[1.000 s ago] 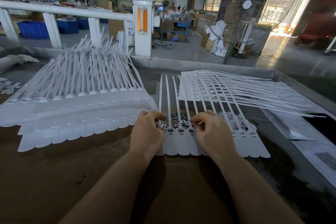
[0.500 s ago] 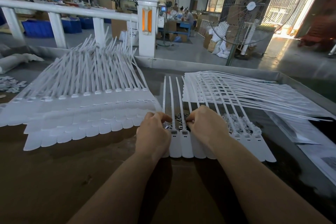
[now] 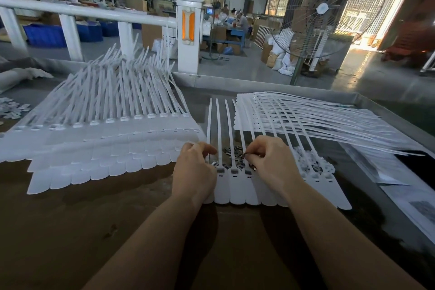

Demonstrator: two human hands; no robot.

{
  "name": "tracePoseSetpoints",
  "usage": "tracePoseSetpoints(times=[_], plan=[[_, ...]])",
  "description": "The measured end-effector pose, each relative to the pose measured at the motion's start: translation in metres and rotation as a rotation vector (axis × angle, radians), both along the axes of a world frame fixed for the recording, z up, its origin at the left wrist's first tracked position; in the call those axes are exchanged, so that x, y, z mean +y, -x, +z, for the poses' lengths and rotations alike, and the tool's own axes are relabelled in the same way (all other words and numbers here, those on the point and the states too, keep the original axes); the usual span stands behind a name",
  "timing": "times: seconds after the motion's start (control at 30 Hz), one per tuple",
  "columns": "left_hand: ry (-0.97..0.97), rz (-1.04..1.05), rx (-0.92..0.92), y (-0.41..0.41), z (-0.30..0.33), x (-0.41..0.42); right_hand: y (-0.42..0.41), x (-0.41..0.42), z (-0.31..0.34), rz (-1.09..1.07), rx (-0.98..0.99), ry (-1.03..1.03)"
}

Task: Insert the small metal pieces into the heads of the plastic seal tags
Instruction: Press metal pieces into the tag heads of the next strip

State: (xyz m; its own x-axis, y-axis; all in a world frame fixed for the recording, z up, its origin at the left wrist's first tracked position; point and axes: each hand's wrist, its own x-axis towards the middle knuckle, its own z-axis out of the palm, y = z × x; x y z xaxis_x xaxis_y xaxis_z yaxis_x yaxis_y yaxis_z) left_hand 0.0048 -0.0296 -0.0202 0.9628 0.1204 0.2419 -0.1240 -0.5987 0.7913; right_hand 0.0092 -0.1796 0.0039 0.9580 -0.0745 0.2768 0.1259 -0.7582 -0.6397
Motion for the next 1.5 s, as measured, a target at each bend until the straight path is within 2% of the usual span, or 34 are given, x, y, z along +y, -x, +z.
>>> tracePoseSetpoints(times=[0.17, 0.27, 0.43, 0.8, 0.97, 1.2, 1.5], plan=[[-0.030, -0.013, -0.028, 0.004, 0.002, -0.002, 0.012, -0.003, -0.004, 0.080, -0.038, -0.171], [-0.119, -0.022, -0.080, 0.007, 0.003, -0.004, 0.017, -0.004, -0.008, 0.119, -0.040, -0.260], [-0.145, -0.149, -0.110, 0.010, 0.006, -0.008, 0.020, -0.005, -0.008, 0.210, -0.048, -0.348], [0.030, -0.223, -0.075, 0.010, 0.010, -0.008, 0.023, -0.002, -0.006, 0.286, -0.063, -0.386], [0.035, -0.214, -0.033, 0.007, 0.009, -0.009, 0.023, -0.003, -0.006, 0.264, -0.061, -0.399], [-0.014, -0.267, -0.021, 0.007, 0.008, -0.008, 0.025, -0.005, -0.004, 0.342, -0.011, -0.473], [0.013, -0.294, -0.030, 0.009, 0.008, -0.007, 0.024, -0.005, -0.005, 0.346, 0.025, -0.399]])
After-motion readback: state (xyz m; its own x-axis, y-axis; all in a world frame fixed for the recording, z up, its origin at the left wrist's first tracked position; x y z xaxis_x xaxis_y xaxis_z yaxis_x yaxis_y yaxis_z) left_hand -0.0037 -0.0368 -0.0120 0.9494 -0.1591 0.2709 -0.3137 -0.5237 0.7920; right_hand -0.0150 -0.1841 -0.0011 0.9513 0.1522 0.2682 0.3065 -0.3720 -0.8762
